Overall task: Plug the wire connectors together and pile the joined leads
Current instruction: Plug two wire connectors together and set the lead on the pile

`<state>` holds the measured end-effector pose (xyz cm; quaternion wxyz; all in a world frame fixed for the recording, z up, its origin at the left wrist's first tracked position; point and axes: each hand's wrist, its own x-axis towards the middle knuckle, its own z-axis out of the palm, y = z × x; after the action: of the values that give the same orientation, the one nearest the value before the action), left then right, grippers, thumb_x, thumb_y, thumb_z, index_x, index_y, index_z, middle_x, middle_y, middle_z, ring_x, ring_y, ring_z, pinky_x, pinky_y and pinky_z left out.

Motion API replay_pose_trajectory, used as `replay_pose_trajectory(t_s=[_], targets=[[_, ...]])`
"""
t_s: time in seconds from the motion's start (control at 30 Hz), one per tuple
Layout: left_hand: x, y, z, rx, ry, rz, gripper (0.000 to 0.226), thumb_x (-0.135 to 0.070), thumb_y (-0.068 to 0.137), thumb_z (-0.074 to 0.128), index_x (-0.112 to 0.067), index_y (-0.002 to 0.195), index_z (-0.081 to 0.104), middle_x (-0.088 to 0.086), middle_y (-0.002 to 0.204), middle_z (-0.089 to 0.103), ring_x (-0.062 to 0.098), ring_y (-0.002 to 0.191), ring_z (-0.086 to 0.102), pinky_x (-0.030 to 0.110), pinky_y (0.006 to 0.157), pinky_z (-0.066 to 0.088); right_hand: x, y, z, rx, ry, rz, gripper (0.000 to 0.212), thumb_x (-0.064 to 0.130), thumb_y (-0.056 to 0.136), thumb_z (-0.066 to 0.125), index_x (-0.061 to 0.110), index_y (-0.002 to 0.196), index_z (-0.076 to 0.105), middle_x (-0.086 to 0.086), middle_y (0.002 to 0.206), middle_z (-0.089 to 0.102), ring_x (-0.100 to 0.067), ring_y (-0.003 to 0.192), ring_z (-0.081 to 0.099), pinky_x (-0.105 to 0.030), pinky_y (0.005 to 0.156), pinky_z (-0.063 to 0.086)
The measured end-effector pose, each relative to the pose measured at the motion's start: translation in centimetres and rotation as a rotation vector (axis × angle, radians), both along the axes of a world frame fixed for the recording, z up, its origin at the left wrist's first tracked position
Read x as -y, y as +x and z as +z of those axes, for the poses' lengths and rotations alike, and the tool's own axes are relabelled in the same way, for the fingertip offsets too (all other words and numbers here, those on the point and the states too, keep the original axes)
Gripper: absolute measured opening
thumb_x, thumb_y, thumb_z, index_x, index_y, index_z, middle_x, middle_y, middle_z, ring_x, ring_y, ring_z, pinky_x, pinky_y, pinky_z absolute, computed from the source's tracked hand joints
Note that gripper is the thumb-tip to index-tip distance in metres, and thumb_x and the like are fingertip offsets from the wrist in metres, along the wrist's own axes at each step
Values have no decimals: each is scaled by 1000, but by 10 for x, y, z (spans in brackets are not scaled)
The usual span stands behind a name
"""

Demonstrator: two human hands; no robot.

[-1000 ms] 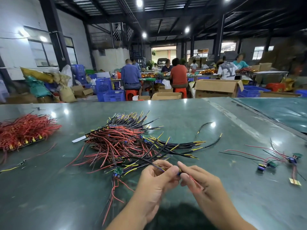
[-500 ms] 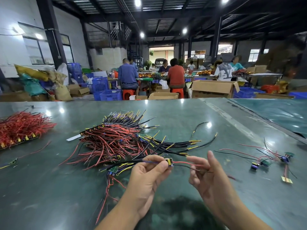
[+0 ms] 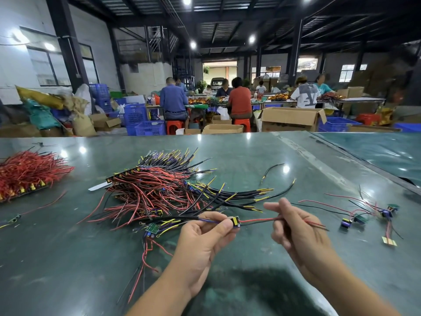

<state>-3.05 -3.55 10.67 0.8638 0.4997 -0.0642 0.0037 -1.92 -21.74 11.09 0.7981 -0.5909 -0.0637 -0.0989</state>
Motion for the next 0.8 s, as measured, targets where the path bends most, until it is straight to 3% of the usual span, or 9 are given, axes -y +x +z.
replay_pose_trajectory(t_s=[0.2, 0.4, 0.63, 0.73, 0.8], targets=[[-3, 3, 2, -10, -85, 45, 14, -8, 68, 66, -3, 82, 66, 19, 80, 70, 23, 70, 71, 23, 58, 56, 12, 5, 3, -40, 158, -31, 44, 45, 86, 50, 9, 97, 74, -3, 45, 38, -12, 41, 27, -19, 46, 31], [0, 1, 3, -13, -66, 9, 24, -13, 73, 62, 0, 93, 65, 19, 84, 71, 26, 71, 72, 23, 56, 57, 21, 7, 8, -75, 243, 30, 45, 45, 89, 49, 10, 107, 71, 0, 42, 31, -10, 37, 24, -18, 45, 39], [2, -4, 5, -23, -74, -77, 28, -19, 79, 59, -1, 98, 68, 21, 94, 71, 29, 80, 72, 24, 59, 57, 17, 6, 12, -96, 418, 93, 51, 50, 81, 54, 9, 108, 67, 3, 48, 38, -7, 34, 27, -17, 45, 41], [4, -7, 5, 0, -52, -128, 26, -24, 79, 60, -8, 95, 73, 16, 103, 71, 29, 85, 72, 24, 59, 57, 2, 0, 7, -116, 242, 172, 57, 44, 67, 65, 11, 113, 63, 3, 59, 48, -7, 44, 36, -19, 53, 41], [7, -9, 4, 13, 5, -171, 30, -27, 80, 59, -10, 101, 72, 13, 107, 71, 28, 88, 72, 23, 61, 56, -13, -8, 0, -82, 116, 295, 56, 33, 69, 65, 6, 117, 61, -2, 76, 64, -9, 59, 52, -21, 63, 44]])
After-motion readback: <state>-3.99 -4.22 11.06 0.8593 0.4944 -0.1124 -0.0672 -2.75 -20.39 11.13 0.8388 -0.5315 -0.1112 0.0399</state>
